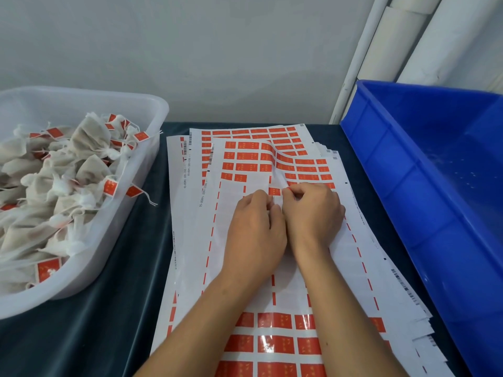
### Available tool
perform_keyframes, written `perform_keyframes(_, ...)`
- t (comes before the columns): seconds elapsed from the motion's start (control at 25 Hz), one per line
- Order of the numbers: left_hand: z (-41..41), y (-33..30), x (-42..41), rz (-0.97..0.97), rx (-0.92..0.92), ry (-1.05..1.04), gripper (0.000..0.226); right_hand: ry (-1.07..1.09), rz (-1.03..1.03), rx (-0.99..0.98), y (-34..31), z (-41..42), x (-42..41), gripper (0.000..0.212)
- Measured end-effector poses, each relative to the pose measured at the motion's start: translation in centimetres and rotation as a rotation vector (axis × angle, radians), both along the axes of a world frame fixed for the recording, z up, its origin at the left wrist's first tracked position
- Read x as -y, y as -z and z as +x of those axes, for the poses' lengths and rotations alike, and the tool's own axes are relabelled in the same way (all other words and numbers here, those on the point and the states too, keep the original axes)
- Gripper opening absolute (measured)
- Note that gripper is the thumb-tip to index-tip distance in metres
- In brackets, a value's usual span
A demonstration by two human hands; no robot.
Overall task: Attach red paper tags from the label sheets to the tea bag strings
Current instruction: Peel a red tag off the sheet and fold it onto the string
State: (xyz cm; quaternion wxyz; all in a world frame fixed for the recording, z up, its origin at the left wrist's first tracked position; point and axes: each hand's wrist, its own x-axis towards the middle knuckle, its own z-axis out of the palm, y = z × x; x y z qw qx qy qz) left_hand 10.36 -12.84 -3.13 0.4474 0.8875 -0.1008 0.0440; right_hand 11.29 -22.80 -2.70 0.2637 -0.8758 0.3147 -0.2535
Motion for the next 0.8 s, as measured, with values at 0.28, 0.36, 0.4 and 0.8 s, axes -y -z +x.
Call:
perform_keyframes(0.28, -0.15, -0.26, -0.04, -0.009, -0.012, 0.002, 0.018, 0.009, 0.035, 0.038, 0.1, 0.08, 0.12, 0.016)
perform_keyframes(0.36, -0.14, -0.32, 0.01, -0.013, -0.016, 0.005, 0.017, 0.012, 0.072, 0.056, 0.08, 0.13, 0.18, 0.014)
perform_keyframes(0.4, -0.12, -0.33, 0.02, -0.012, -0.02, 0.005, 0.016, 0.013, 0.086, 0.065, 0.09, 0.17, 0.2, 0.014)
perform_keyframes(0.8, -0.14, -0.63, -0.2, -0.049, -0.034, 0.005, 0.023, 0.019, -0.101, 0.052, 0.34, 0.45, 0.02, 0.016)
